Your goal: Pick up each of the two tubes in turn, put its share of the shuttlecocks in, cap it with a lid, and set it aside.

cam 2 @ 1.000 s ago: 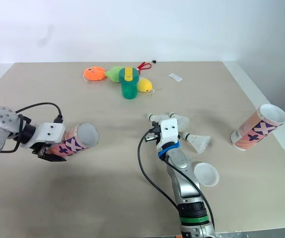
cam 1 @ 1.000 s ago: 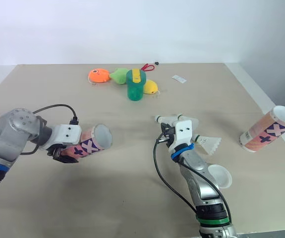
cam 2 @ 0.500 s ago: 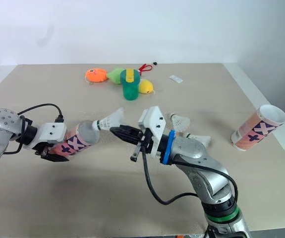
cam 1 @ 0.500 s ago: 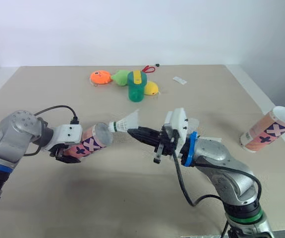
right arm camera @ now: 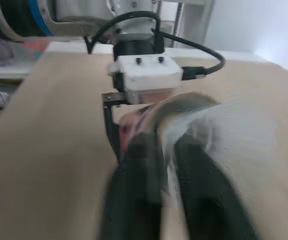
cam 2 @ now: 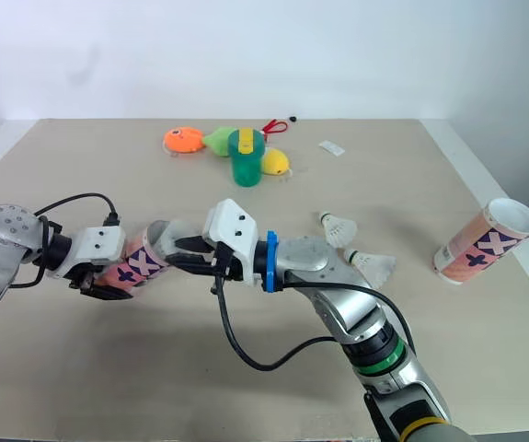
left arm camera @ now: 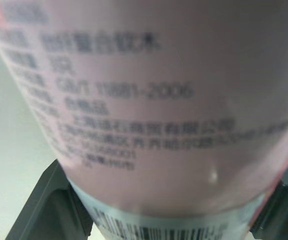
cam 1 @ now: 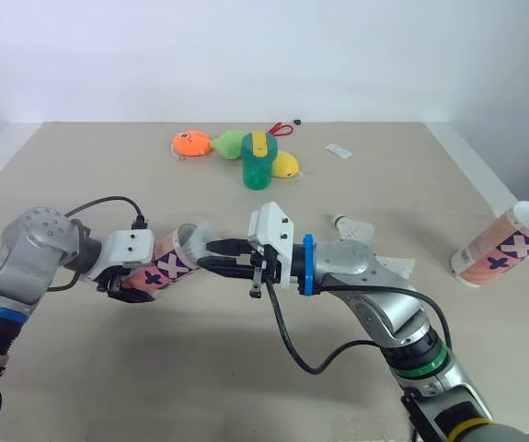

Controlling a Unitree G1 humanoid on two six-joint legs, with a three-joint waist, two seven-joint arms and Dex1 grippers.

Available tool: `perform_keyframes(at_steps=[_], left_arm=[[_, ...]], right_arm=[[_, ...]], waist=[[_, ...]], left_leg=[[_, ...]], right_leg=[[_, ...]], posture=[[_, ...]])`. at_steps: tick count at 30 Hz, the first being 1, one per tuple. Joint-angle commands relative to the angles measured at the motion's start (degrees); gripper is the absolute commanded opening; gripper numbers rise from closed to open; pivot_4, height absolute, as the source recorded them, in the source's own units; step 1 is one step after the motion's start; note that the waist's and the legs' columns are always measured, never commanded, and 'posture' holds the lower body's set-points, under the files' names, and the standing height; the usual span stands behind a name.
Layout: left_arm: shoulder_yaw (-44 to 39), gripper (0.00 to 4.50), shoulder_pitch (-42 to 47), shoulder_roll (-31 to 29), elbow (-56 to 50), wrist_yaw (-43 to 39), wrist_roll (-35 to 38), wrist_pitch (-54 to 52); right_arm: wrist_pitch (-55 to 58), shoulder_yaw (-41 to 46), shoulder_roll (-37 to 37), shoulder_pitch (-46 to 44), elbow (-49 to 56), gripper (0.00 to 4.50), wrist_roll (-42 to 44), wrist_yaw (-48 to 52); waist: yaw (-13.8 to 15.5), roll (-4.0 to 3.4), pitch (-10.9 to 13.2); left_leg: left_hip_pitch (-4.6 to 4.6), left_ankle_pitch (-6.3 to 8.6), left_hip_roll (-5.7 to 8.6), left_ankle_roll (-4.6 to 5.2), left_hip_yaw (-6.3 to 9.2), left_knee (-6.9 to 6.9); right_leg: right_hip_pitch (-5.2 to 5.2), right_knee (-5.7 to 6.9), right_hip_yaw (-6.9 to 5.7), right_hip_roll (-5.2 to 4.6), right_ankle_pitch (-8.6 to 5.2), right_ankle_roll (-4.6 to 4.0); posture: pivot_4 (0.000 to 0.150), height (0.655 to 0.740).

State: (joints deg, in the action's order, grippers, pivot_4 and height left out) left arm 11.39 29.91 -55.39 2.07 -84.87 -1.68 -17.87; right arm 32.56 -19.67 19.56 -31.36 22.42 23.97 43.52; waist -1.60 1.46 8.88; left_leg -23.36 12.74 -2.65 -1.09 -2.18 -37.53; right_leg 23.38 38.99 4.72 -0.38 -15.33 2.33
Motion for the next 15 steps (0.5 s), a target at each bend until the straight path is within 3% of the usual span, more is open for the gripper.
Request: perform_keyframes(at_steps=[1, 2, 3, 6, 10, 15], left_arm=[[3.0, 3.23, -2.1, 1.1, -0.7, -0.6, 0.7, -0.6], [3.0, 3.23, -2.2, 1.2, -0.7, -0.6, 0.6, -0.7], [3.0, 3.23, -2.2, 1.4, -0.8, -0.5, 0.6, -0.8], [3.1, 3.23, -2.6, 1.6, -1.4, -0.4, 0.8, -1.1], [3.5, 3.23, -2.3, 2.5, -1.1, -0.1, 0.6, -1.1], [3.7, 3.23, -1.9, 3.3, -0.7, 0.0, 0.4, -0.8]], right_arm=[[1.3, 6.9, 0.3, 5.6, 8.3, 2.53, 2.9, -4.6], [1.7, 8.6, 0.3, 7.9, 10.3, 2.95, 3.4, -6.3], [0.8, 10.6, 0.2, 10.5, 12.2, 3.78, 2.2, -8.8], [-4.5, 16.2, 1.2, 19.5, 16.2, 4.37, -4.8, -15.6], [-15.7, 20.8, 0.9, 31.2, 16.7, 4.37, -17.3, -24.7], [-20.9, 25.1, -0.4, 40.4, 14.5, 4.37, -26.6, -33.1]], waist=[[0.3, 0.01, 0.0], [0.3, 0.03, 0.0], [0.3, 0.02, 0.0], [0.6, 0.05, -0.1], [0.5, -0.05, -0.1], [0.4, -0.22, -0.2]], left_leg=[[0.0, 0.0, 0.01, 0.01, 0.0, 0.0], [-0.02, 0.03, 0.02, 0.02, 0.02, 0.01], [-0.01, 0.08, 0.04, 0.03, 0.03, 0.02], [-0.01, 0.09, 0.05, 0.02, 0.04, 0.02], [0.01, 0.13, 0.13, -0.01, 0.03, 0.03], [0.06, 0.12, 0.14, -0.01, 0.01, 0.03]], right_leg=[[0.0, 0.0, 0.0, 0.0, 0.0, 0.01], [-0.01, 0.0, -0.02, -0.05, -0.05, -0.01], [-0.03, 0.0, -0.03, -0.06, -0.09, -0.03], [-0.03, 0.0, -0.04, -0.05, -0.1, -0.04], [-0.05, 0.0, -0.05, -0.12, -0.24, 0.05], [-0.08, 0.0, 0.01, -0.12, -0.31, -0.1]], posture=[[0.15, 0.74], [0.15, 0.74], [0.15, 0.74], [0.15, 0.74], [0.15, 0.74], [0.15, 0.74]])
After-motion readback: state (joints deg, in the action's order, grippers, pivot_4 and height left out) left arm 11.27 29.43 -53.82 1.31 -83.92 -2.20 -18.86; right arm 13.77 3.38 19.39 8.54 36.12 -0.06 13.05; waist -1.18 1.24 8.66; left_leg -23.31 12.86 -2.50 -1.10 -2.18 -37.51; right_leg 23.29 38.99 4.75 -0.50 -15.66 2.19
